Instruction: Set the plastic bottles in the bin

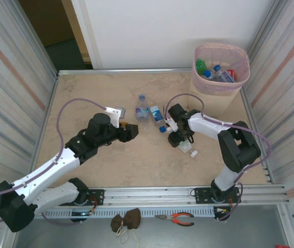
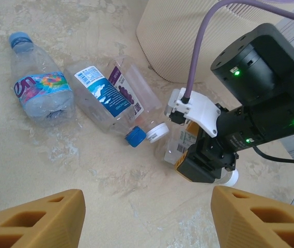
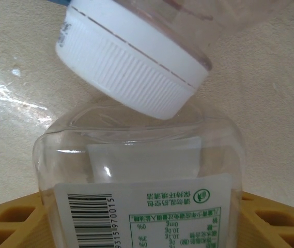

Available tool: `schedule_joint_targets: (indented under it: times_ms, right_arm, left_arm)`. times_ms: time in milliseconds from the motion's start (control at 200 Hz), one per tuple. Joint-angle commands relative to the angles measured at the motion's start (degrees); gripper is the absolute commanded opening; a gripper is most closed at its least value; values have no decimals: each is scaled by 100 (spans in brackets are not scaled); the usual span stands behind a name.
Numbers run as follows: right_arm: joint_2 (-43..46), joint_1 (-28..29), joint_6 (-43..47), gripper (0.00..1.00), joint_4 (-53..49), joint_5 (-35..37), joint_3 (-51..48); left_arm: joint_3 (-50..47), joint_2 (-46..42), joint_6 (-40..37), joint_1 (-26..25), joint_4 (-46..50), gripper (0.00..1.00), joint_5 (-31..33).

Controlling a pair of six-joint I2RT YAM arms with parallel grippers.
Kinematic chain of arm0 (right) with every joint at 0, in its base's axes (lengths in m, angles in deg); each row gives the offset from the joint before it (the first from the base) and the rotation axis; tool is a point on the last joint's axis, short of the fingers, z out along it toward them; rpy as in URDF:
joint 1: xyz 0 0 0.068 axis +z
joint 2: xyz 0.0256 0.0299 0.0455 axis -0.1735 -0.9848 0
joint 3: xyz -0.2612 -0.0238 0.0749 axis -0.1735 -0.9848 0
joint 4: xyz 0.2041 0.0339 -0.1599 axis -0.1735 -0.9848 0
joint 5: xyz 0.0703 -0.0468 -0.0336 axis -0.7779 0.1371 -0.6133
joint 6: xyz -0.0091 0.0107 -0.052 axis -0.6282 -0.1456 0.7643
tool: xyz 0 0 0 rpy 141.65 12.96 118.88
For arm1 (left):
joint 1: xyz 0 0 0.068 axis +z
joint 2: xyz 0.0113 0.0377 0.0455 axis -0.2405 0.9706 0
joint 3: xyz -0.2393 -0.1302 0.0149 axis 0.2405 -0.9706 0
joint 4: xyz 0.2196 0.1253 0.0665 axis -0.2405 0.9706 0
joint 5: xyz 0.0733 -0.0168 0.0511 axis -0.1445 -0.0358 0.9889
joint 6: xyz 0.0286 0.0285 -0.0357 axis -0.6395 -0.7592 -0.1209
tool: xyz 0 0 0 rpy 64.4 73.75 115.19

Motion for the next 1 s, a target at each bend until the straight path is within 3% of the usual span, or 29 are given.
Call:
schedule_joint_targets:
  times_ms: [0, 271, 681, 997]
  right_arm:
    - [400, -45, -137, 63, -271, 15, -16]
    - [1277, -102, -328, 62, -766, -329, 151]
    - [2711, -698, -961, 60, -1146, -1386, 1182]
    - [2878, -1597, -2067, 56, -74, -2461, 2165]
  left_arm:
    - [-90, -193, 34, 52, 64, 66, 151]
    - [-71, -188, -11, 52, 44, 66, 167]
    - [-40, -97, -66, 52, -125, 67, 34]
    - [-40, -72, -95, 51, -187, 67, -8]
